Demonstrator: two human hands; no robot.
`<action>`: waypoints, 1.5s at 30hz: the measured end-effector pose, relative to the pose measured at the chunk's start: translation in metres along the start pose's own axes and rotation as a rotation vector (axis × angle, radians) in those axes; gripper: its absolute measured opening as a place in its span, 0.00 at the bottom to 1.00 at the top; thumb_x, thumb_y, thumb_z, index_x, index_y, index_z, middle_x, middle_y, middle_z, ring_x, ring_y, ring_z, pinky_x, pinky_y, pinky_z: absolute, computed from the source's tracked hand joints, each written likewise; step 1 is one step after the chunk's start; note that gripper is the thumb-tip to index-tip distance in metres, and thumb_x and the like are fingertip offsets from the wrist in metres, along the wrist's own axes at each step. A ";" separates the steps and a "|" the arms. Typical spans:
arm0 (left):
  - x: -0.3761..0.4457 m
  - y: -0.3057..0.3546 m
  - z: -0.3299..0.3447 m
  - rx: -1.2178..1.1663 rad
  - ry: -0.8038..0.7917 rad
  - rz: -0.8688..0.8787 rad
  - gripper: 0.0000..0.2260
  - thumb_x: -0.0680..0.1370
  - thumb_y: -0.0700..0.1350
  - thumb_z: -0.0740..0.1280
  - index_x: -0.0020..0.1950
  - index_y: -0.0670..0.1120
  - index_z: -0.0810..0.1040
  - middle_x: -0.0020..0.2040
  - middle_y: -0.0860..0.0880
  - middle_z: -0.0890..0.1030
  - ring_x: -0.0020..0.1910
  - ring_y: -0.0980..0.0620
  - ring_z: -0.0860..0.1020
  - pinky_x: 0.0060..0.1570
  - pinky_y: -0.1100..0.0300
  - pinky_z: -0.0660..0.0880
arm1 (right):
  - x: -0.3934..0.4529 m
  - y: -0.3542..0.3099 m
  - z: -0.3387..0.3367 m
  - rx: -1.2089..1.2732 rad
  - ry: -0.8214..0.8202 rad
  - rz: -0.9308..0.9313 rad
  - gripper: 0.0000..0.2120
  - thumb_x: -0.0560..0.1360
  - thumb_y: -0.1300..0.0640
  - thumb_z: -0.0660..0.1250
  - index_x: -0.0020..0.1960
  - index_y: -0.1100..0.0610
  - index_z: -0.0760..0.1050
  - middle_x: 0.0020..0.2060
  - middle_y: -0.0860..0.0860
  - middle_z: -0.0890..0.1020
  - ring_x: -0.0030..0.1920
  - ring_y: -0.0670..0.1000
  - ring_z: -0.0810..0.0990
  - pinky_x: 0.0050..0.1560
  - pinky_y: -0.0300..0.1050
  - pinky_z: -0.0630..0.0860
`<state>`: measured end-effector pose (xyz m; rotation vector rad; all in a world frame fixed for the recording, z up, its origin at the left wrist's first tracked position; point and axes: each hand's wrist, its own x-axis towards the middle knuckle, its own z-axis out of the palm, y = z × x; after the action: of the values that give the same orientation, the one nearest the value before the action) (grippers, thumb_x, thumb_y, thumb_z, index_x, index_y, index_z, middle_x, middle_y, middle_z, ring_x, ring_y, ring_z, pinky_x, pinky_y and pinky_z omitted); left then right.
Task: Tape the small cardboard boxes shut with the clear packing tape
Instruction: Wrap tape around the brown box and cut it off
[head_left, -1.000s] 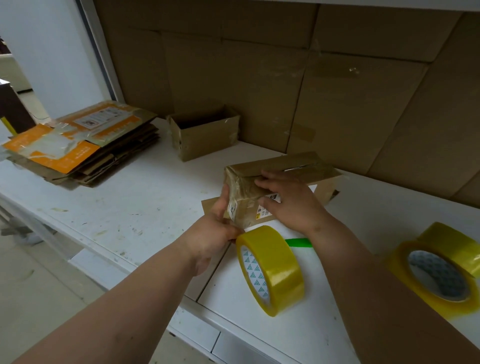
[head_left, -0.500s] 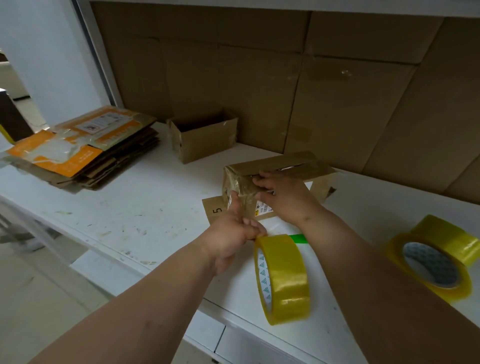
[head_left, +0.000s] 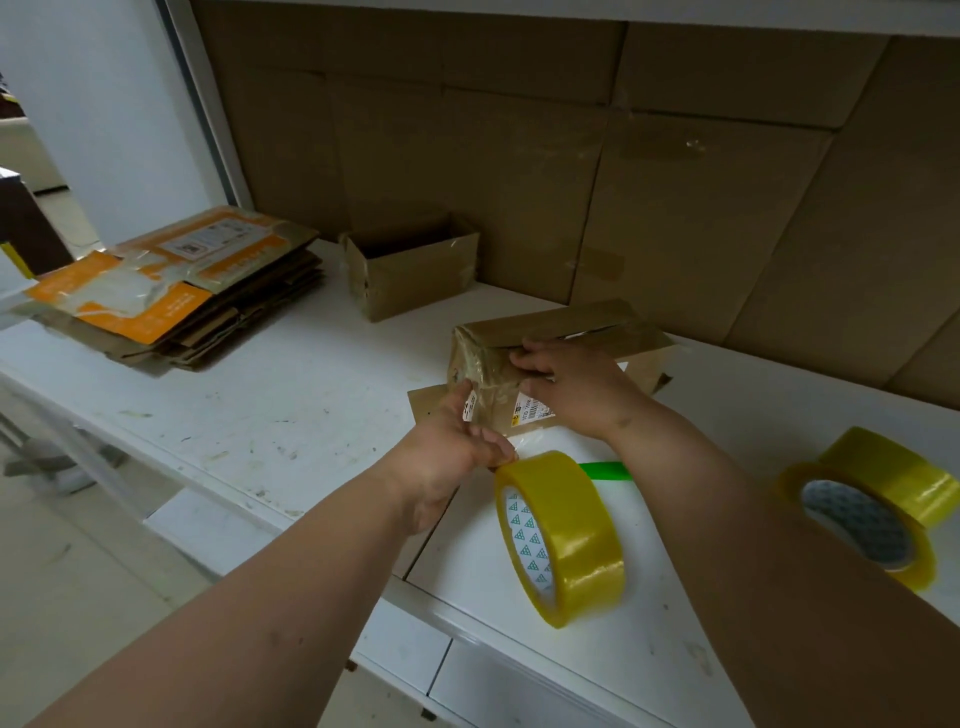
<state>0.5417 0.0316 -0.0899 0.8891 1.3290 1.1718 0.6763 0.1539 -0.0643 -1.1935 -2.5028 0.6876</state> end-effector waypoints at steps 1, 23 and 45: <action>0.000 0.002 -0.002 -0.012 -0.022 0.010 0.43 0.73 0.26 0.66 0.80 0.55 0.54 0.35 0.47 0.79 0.38 0.55 0.78 0.56 0.60 0.75 | -0.001 0.001 -0.001 -0.004 -0.007 -0.003 0.20 0.80 0.55 0.66 0.72 0.51 0.72 0.76 0.48 0.66 0.75 0.47 0.63 0.67 0.32 0.54; 0.002 0.002 -0.005 0.075 -0.095 -0.003 0.42 0.76 0.27 0.65 0.81 0.49 0.47 0.35 0.50 0.80 0.37 0.58 0.79 0.48 0.63 0.71 | 0.010 -0.014 -0.006 -0.333 0.019 -0.056 0.23 0.70 0.39 0.72 0.60 0.48 0.75 0.55 0.44 0.75 0.56 0.48 0.76 0.57 0.48 0.70; -0.016 -0.001 0.025 -0.011 0.197 0.122 0.36 0.78 0.27 0.63 0.79 0.55 0.59 0.32 0.51 0.80 0.40 0.51 0.80 0.43 0.55 0.81 | -0.099 0.015 0.034 0.964 0.040 0.416 0.16 0.72 0.37 0.68 0.50 0.48 0.84 0.44 0.46 0.83 0.50 0.50 0.80 0.55 0.52 0.75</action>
<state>0.5685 0.0194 -0.0852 0.8743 1.4408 1.3896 0.7320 0.0739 -0.1057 -1.2569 -1.4877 1.6753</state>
